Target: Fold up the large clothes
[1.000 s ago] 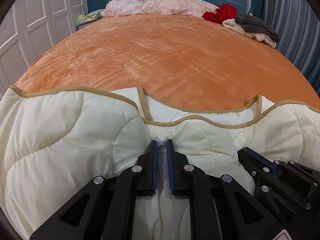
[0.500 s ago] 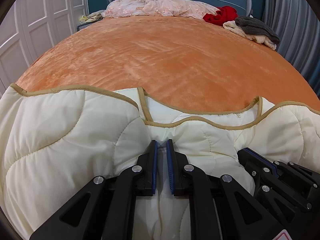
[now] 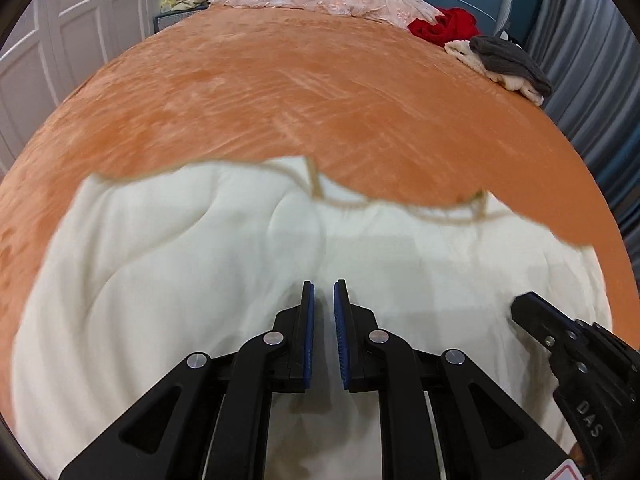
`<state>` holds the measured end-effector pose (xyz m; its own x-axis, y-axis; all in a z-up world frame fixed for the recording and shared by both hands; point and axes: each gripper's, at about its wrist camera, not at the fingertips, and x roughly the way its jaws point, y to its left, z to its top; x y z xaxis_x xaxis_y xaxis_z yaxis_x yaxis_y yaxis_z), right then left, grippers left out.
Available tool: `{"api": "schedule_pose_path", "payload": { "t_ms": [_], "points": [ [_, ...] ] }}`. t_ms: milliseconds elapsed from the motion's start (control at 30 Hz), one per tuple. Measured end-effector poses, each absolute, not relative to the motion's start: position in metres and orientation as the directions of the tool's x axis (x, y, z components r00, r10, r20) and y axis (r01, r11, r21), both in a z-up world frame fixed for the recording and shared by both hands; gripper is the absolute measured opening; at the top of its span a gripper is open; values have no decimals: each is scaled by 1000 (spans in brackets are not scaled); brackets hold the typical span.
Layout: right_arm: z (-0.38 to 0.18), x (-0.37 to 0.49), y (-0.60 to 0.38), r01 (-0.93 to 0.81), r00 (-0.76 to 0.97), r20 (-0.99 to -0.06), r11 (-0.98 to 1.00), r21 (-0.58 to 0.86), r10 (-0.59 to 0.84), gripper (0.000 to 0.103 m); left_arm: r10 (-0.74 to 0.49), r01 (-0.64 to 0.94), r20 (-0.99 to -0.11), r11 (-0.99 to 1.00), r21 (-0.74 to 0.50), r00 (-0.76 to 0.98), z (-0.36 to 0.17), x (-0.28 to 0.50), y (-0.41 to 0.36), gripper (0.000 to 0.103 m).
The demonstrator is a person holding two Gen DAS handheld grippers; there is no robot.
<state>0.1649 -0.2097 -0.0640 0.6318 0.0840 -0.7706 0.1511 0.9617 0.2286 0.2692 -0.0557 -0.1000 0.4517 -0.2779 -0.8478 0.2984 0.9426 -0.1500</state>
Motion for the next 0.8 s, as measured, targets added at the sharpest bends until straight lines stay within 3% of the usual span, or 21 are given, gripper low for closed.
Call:
{"api": "schedule_pose_path", "payload": {
  "t_ms": [200, 433, 667, 800],
  "points": [
    [-86, 129, -177, 145, 562, -816, 955, 258, 135, 4, -224, 299, -860, 950, -88, 459, -101, 218, -46, 12],
    [-95, 122, -163, 162, 543, -835, 964, 211, 92, 3, -201, 292, -872, 954, -71, 446, -102, 189, -38, 12],
    [-93, 104, -148, 149, 533, -839, 964, 220, 109, 4, -219, 278, -880, 955, -104, 421, -95, 170, -20, 13],
    [-92, 95, -144, 137, 531, -840, 967, 217, 113, 4, -259, 221, -879, 958, -182, 401, -85, 158, 8, 16]
  ]
}}
